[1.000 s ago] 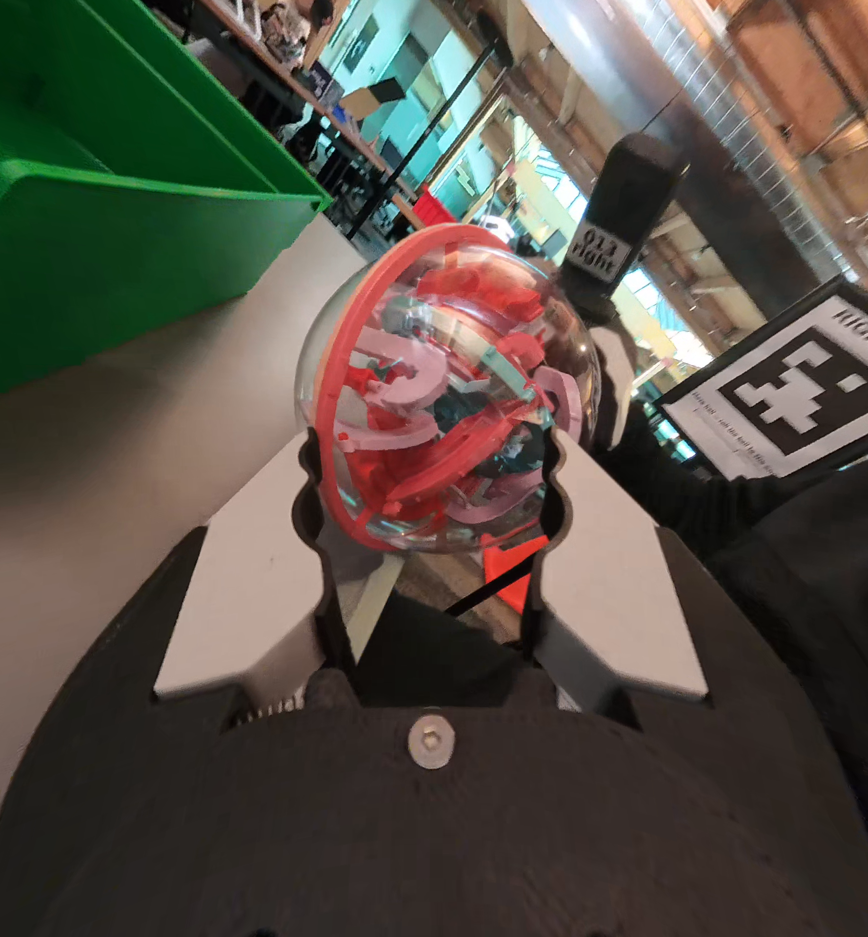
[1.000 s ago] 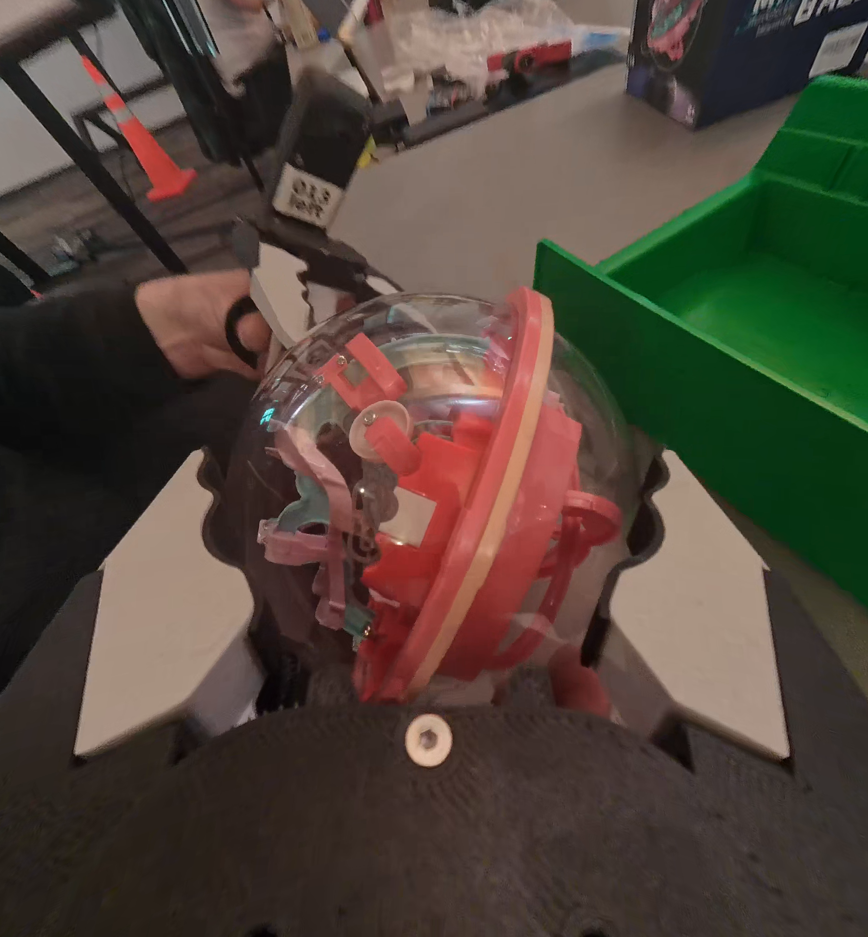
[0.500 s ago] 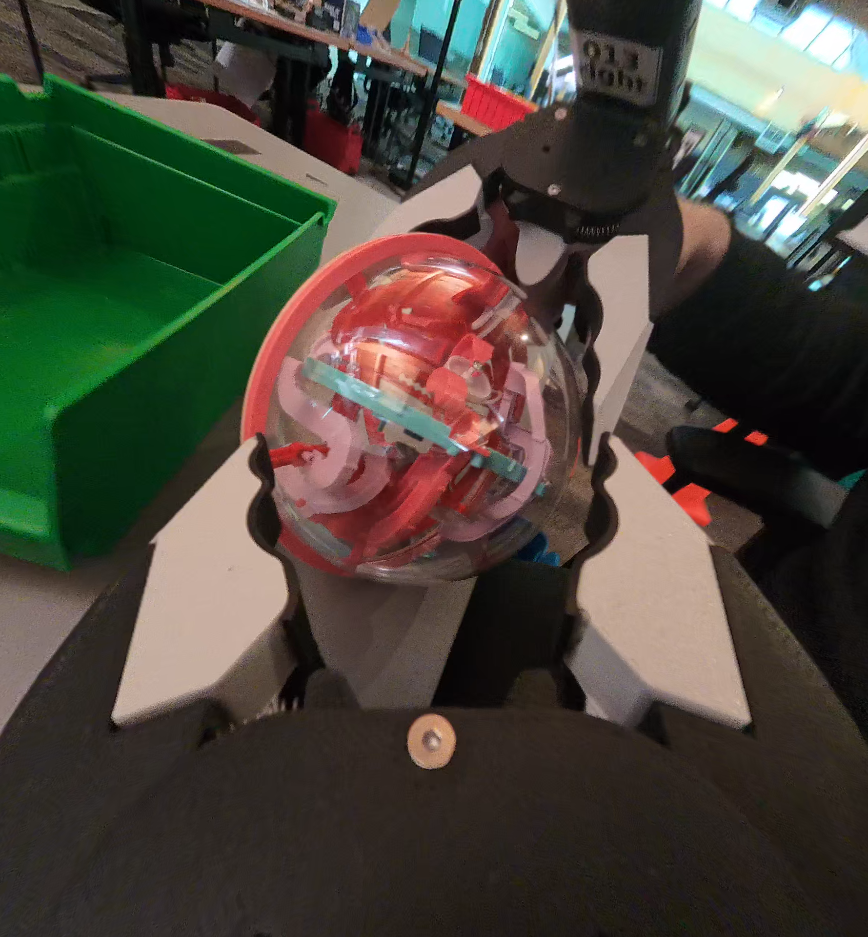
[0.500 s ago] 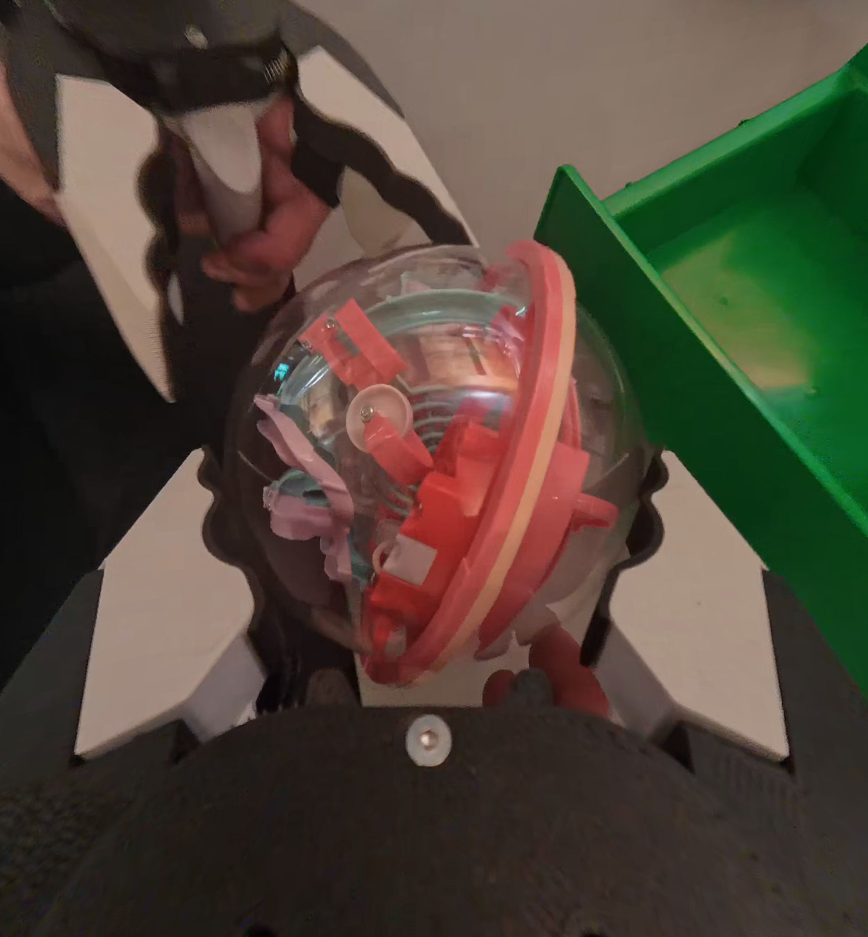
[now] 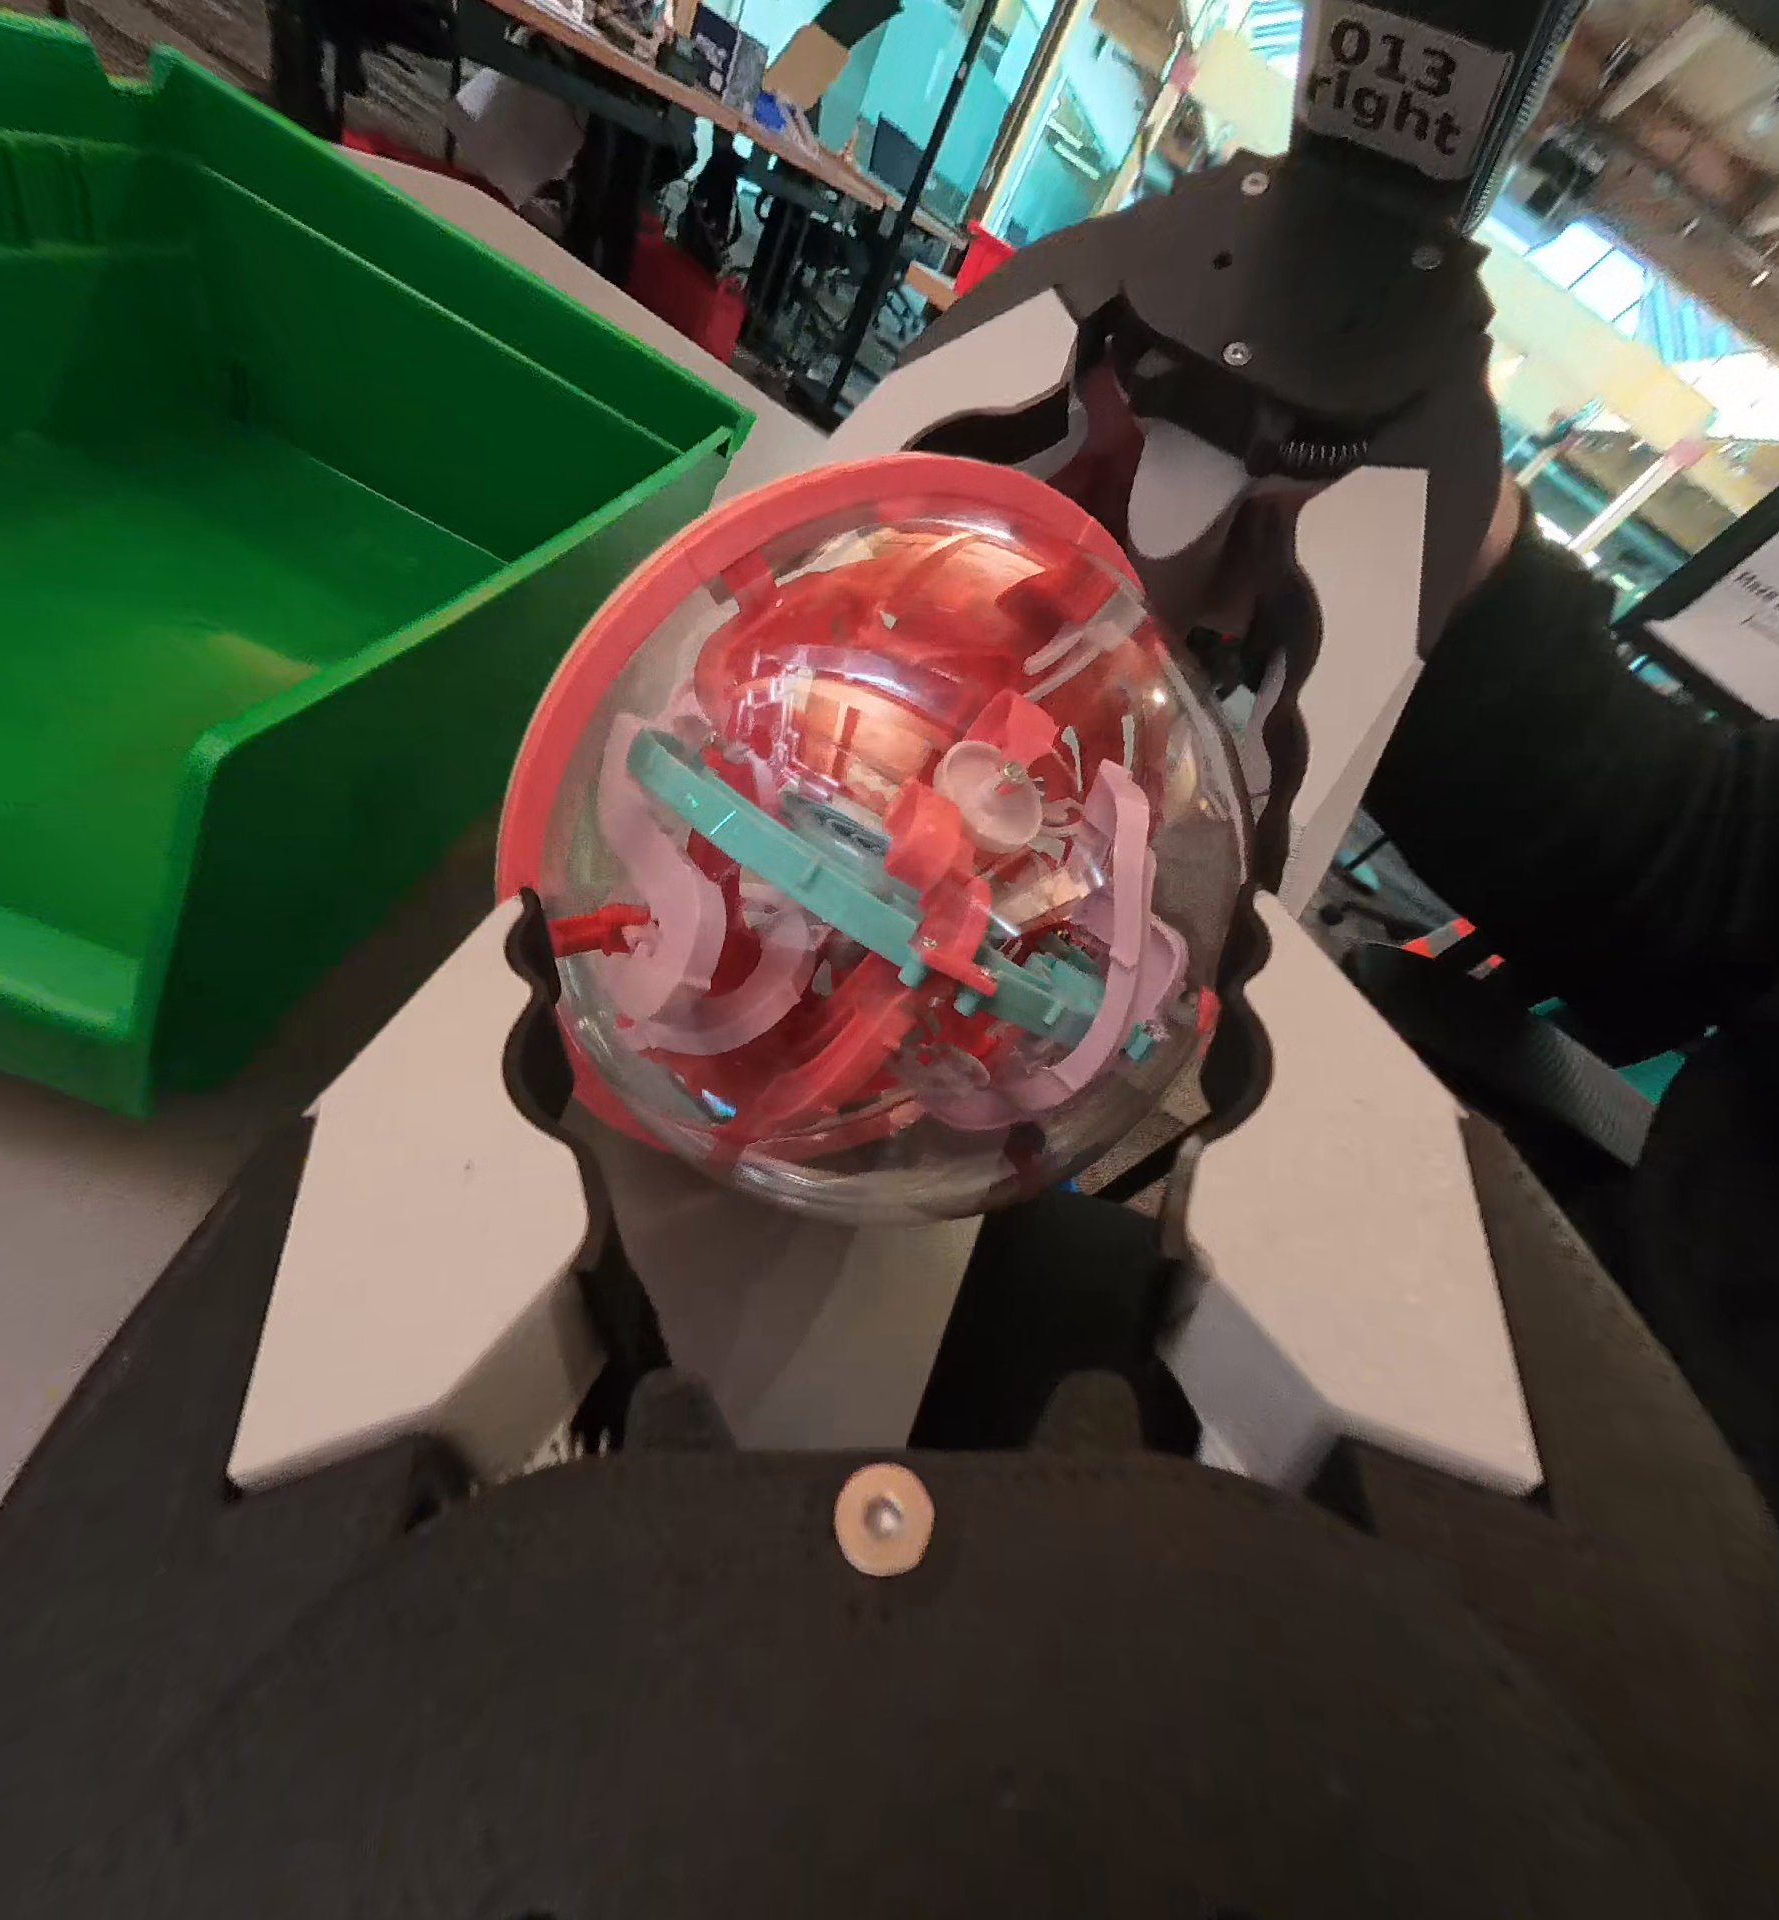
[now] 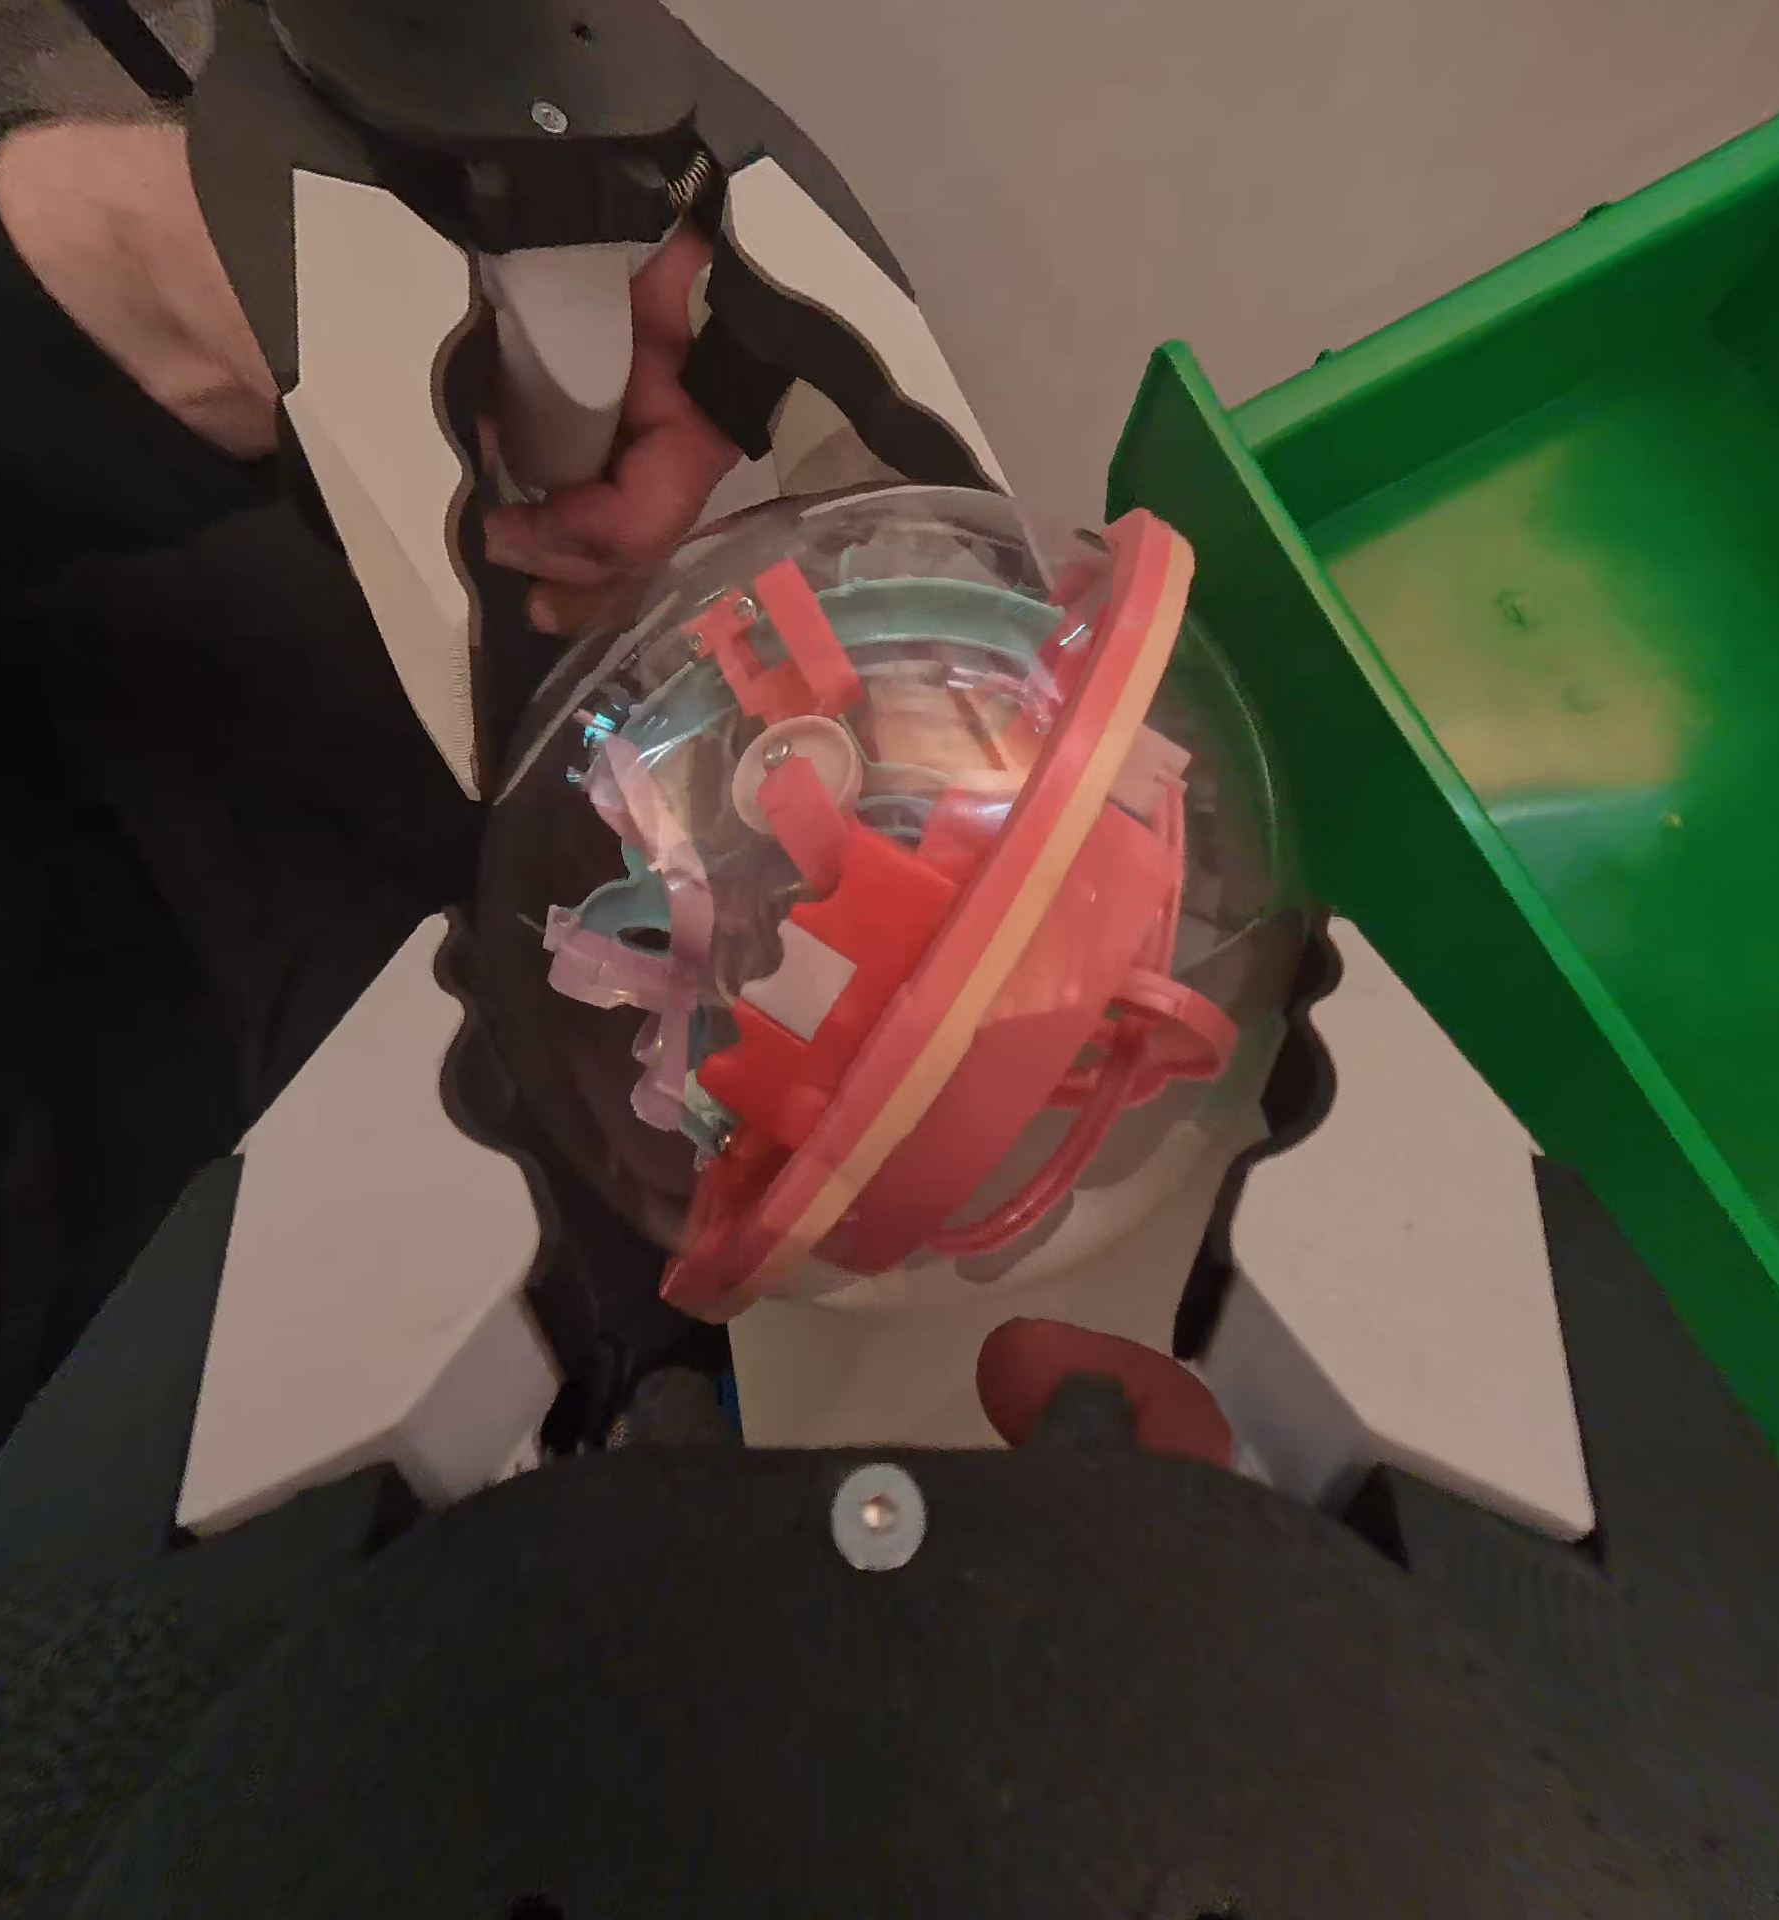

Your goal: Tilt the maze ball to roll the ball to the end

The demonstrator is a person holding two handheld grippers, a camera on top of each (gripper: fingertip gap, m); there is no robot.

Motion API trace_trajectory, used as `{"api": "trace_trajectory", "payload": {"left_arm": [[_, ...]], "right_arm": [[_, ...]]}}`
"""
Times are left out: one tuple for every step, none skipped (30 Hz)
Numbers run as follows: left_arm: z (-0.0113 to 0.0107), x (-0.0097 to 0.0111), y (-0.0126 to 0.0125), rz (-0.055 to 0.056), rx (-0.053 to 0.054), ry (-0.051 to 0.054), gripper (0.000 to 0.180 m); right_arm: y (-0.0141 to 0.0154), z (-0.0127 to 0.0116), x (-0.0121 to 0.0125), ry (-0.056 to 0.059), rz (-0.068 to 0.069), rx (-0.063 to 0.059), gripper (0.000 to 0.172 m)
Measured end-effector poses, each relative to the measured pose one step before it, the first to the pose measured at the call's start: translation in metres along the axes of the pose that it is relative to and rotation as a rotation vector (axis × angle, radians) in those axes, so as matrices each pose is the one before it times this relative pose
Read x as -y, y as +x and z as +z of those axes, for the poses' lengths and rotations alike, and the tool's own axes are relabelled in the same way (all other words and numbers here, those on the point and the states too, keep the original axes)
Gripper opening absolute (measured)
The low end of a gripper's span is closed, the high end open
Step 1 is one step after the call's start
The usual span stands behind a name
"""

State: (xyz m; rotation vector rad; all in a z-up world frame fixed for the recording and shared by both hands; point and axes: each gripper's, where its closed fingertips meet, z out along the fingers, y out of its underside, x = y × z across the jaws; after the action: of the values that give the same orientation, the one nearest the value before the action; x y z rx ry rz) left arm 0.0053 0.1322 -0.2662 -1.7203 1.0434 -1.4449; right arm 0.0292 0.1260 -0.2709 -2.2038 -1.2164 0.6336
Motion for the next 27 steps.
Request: {"api": "trace_trajectory", "payload": {"left_arm": [[0.00115, -0.00086, 0.00084, -0.0068, -0.0104, 0.0067, 0.123], [0.00085, -0.00098, 0.00087, -0.0036, -0.0114, 0.0058, 0.123], [0.00065, -0.001, 0.00102, 0.0014, -0.0113, 0.0064, 0.123], [0.00074, -0.00126, 0.00088, 0.0033, -0.0084, 0.0051, 0.123], [0.00093, -0.00174, 0.00098, -0.0009, -0.0075, 0.0008, 0.123], [0.001, -0.00186, 0.00139, 0.0019, -0.0086, -0.0018, 0.123], [0.0009, -0.00203, 0.0012, 0.0023, -0.007, -0.0054, 0.123], [0.00074, -0.00236, 0.00062, 0.0, -0.0056, -0.01, 0.123], [0.00064, -0.00202, 0.00001, -0.0022, -0.002, -0.0085, 0.122], [0.0005, -0.00119, -0.00033, -0.0011, 0.0002, -0.0044, 0.12], [0.00065, -0.0015, -0.00011, 0.0021, -0.0002, -0.0044, 0.12], [0.00055, -0.00092, 0.00012, -0.0022, -0.0006, -0.0012, 0.12], [0.00051, -0.00089, 0.00032, -0.0026, -0.0004, -0.0037, 0.12], [0.00028, -0.00116, 0.00017, -0.0004, -0.0005, -0.0056, 0.12], [0.00048, -0.00186, -0.00003, 0.001, 0.0, -0.006, 0.12], [0.00072, -0.00237, -0.00017, -0.004, -0.0021, -0.0056, 0.12], [0.00101, -0.0025, -0.00016, -0.009, -0.0023, -0.0052, 0.119], [0.00158, -0.003, 0.00003, -0.0039, 0.0003, -0.0087, 0.119], [0.00198, -0.00363, 0.00009, 0.0015, 0.0021, -0.0114, 0.119], [0.00214, -0.00363, 0.00035, -0.0018, 0.0015, -0.016, 0.119], [0.00159, -0.00142, -0.00026, -0.0065, 0.0057, -0.0087, 0.118], [0.00079, -0.00055, -0.00083, -0.0003, 0.0087, -0.0045, 0.118], [0.00039, -0.00033, -0.001, 0.0025, 0.0086, -0.0038, 0.118], [0.0, -0.00004, -0.00057, -0.0038, 0.0018, -0.0002, 0.118], [0.00025, 0.00083, -0.00011, -0.0061, -0.0006, 0.0052, 0.118], [0.00044, 0.00109, 0.00005, -0.0012, 0.0015, 0.0039, 0.118], [0.00061, 0.00096, 0.00008, -0.001, 0.0023, 0.0004, 0.118]], "right_arm": [[-0.00024, -0.00181, 0.0001, -0.0049, -0.005, -0.0008, 0.148], [-0.00032, -0.00217, 0.0004, -0.0018, -0.0027, 0.001, 0.146], [-0.00052, -0.00235, 0.00075, 0.0001, -0.0009, 0.0009, 0.144], [-0.00048, -0.00218, 0.00096, 0.0023, -0.0047, -0.0013, 0.143], [-0.00053, -0.00205, 0.0008, 0.0023, -0.0056, -0.0008, 0.141], [-0.00086, -0.00217, 0.00091, 0.0029, -0.0024, 0.0018, 0.139], [-0.00064, -0.00238, 0.00117, 0.0043, 0.0003, 0.0025, 0.138], [-0.00011, -0.00247, 0.00139, 0.0057, 0.0, 0.0016, 0.135], [0.00086, -0.0023, 0.00108, 0.003, 0.0017, -0.0022, 0.132], [0.00093, -0.00187, 0.00072, -0.0016, -0.0019, -0.0048, 0.131], [0.00047, -0.00106, 0.00049, -0.0031, -0.0075, -0.0037, 0.13], [-0.00006, -0.00027, 0.00039, -0.0046, -0.0059, -0.0002, 0.129], [-0.00006, 0.00003, 0.00068, -0.0048, -0.0005, 0.0019, 0.129], [0.00001, -0.00007, 0.00122, -0.005, 0.0019, 0.0017, 0.128], [0.00019, 0.00021, 0.00191, -0.0041, 0.0011, 0.0009, 0.126], [0.00042, 0.00064, 0.00246, -0.0046, 0.0017, 0.0016, 0.123], [0.00062, 0.00083, 0.00242, -0.0075, 0.0007, 0.002, 0.121], [0.00055, 0.00092, 0.00221, -0.0098, -0.0035, 0.0021, 0.118], [0.00014, 0.00104, 0.00242, -0.0087, -0.0036, 0.0033, 0.113], [0.00025, 0.00136, 0.00241, -0.0077, -0.0011, 0.0055, 0.109], [0.00065, 0.00136, 0.00155, -0.01, -0.0014, 0.0037, 0.108], [0.00083, 0.00108, 0.00116, -0.0034, -0.0046, 0.0008, 0.107], [0.00087, 0.00068, 0.00182, 0.0112, 0.0048, 0.0044, 0.106], [0.0007, 0.00019, 0.00142, 0.0168, 0.011, 0.0087, 0.106], [0.00098, -0.00053, 0.00043, 0.0131, 0.0098, 0.0073, 0.106], [0.00104, -0.00109, -0.00038, 0.0092, 0.0071, 0.0041, 0.106], [0.00114, -0.0012, -0.00031, 0.0108, 0.0081, 0.0039, 0.106]]}}
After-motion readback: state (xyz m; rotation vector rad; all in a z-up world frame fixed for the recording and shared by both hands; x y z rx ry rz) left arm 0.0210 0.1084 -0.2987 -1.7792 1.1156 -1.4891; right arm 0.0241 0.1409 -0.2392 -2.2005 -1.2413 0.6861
